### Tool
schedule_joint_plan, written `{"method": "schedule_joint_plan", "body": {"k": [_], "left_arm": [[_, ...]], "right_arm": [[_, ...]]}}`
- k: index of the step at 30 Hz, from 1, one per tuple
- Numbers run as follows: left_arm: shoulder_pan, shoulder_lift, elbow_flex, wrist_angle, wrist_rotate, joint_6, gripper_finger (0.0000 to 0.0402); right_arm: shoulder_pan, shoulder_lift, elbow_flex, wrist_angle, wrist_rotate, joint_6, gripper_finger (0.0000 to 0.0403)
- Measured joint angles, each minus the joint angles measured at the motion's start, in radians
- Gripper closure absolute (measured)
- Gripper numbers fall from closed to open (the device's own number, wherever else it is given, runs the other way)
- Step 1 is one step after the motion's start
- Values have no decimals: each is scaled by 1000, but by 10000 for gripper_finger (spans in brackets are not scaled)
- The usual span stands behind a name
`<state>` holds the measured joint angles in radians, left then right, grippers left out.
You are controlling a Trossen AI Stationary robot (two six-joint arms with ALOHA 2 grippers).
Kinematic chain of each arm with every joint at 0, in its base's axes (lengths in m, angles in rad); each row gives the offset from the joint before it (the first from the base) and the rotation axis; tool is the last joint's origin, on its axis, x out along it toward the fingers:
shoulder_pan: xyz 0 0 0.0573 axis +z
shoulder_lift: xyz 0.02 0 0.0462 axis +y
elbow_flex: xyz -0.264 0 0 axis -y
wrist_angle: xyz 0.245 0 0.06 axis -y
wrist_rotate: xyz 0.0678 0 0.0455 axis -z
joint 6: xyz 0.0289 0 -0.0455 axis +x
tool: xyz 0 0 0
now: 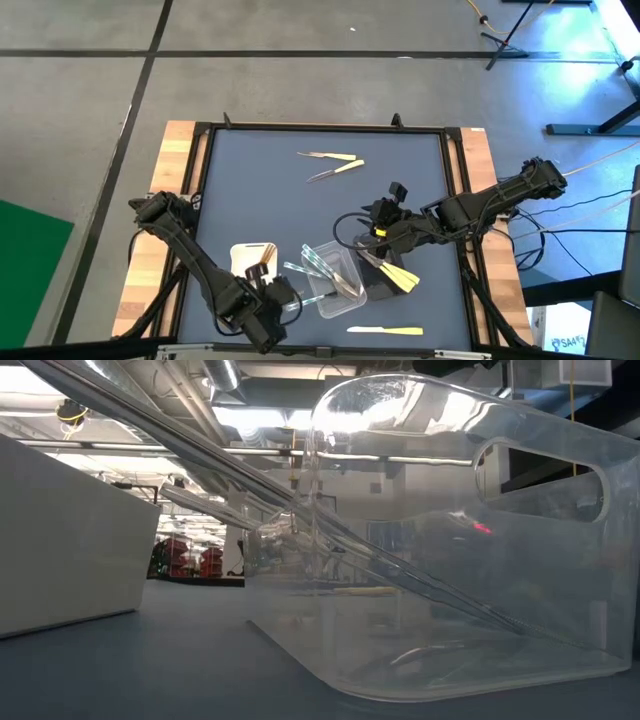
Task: Sort silverware by color (type)
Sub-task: Put the gold table knife into the white bin
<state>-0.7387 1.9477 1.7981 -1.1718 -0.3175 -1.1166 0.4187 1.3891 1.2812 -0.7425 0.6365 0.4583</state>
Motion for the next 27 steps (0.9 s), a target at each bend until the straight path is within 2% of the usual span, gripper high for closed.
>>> {"method": "schedule_joint_plan", "body": {"k": [10,19,27], "left_arm": [[19,-2,0,-105,-132,-161,376],[13,-2,-25,-184,-275,-374,376],[10,0,-146,-182,-291,-504,376]], "right_arm": [[0,0,0,0,0,0,271],[0,0,0,0,0,0,271],[0,0,0,0,0,0,272]]}}
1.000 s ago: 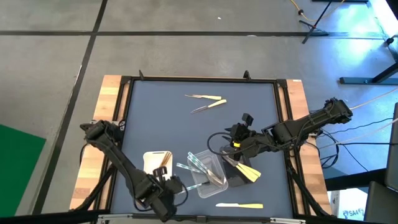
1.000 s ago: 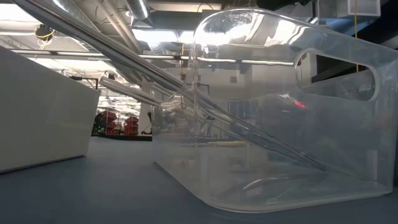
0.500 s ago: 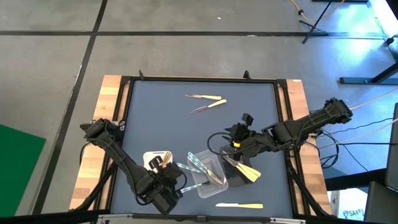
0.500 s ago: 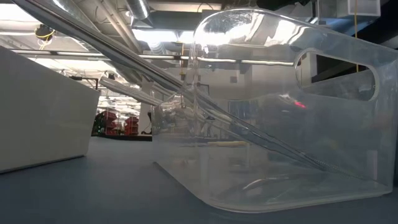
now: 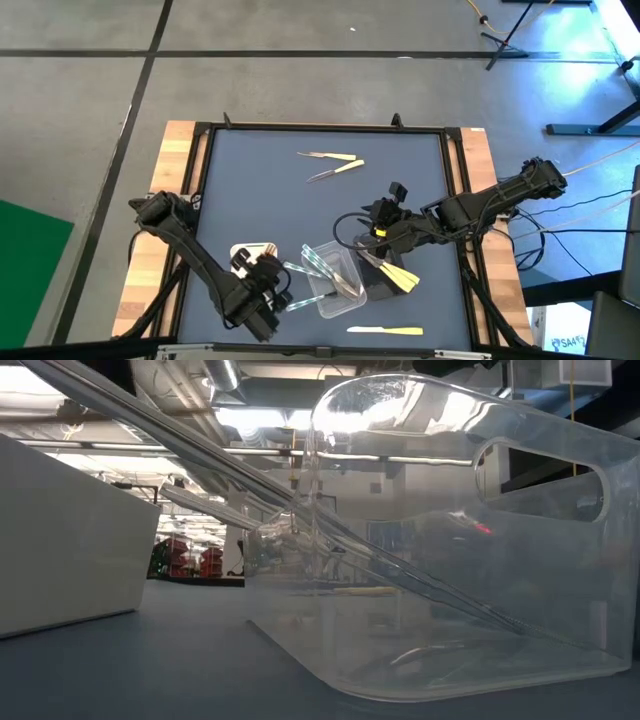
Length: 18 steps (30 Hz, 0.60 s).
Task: Sort silverware by color (type)
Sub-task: Put the gold table knife into the white bin
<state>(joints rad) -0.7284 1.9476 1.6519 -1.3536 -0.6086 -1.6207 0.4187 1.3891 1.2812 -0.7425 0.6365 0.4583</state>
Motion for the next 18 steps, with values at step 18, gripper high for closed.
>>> {"method": "schedule_joint_plan", "body": {"k": [18], "left_arm": [[-6,1,-184,58,57,-236,376]], "right_arm": [[0,0,0,0,0,0,271]]}}
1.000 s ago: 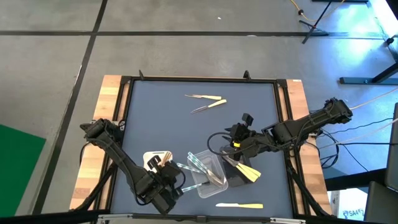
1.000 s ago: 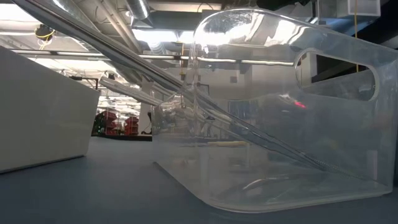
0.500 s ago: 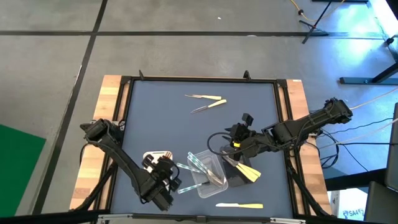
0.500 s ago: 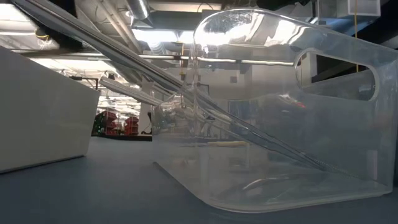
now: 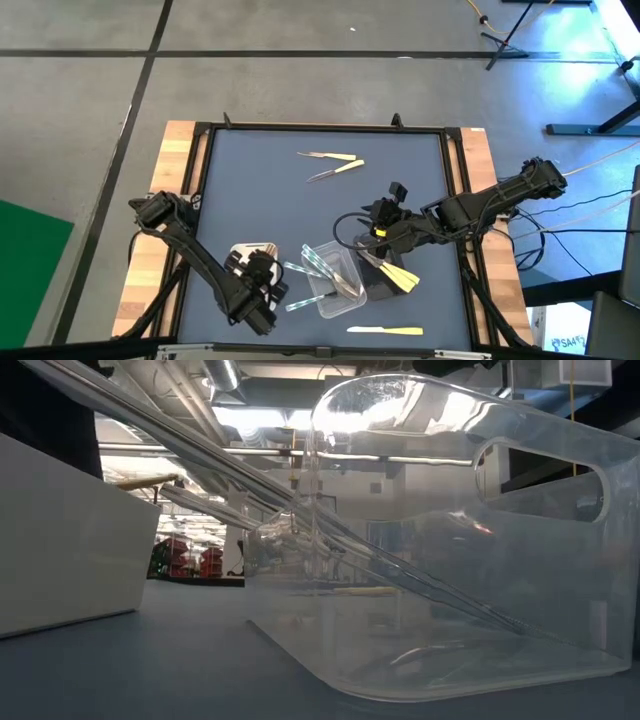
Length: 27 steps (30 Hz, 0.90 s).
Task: Sort silverware by color (type)
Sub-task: Put the gold table knife into the white bin
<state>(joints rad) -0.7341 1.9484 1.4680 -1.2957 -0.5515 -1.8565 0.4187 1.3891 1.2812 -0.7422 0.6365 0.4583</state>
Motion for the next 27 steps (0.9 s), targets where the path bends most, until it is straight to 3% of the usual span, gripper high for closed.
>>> {"method": "schedule_joint_plan", "body": {"k": [5,27], "left_arm": [[0,0,-41,40,68,4,376],[-2,0,-60,59,76,6,376]], "right_arm": [[0,0,0,0,0,0,271],[0,0,0,15,0,0,271]]}}
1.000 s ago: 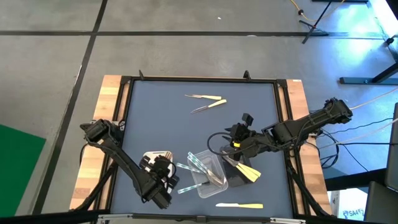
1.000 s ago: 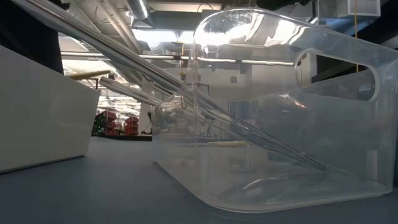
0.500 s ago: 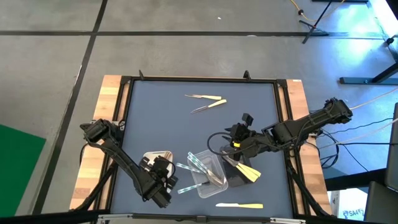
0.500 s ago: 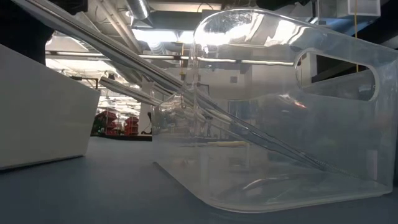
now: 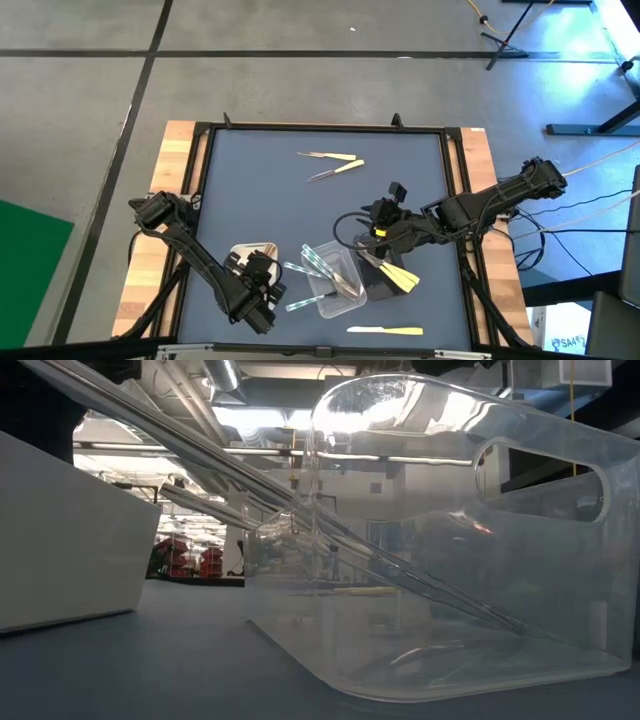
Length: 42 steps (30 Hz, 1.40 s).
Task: Sort silverware by color (type)
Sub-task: Put the gold table knife into the white bin, then put the yellow table knife into the black transparent bin
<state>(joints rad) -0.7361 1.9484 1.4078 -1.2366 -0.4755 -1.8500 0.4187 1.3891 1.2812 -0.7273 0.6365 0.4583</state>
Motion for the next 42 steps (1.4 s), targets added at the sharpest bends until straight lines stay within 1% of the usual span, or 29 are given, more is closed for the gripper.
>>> {"method": "schedule_joint_plan", "body": {"k": [5,14,20,25,42], "left_arm": [[0,0,0,0,1,-1,369],[0,0,-2,3,13,-2,307],[1,0,-2,2,31,-2,284],[1,0,-2,2,34,-2,276],[1,0,-2,0,33,-2,276]], "right_arm": [[0,0,0,0,0,0,271],[0,0,0,0,0,0,271],[0,0,0,0,0,0,271],[0,0,0,0,0,0,271],[0,0,0,0,0,0,271]]}}
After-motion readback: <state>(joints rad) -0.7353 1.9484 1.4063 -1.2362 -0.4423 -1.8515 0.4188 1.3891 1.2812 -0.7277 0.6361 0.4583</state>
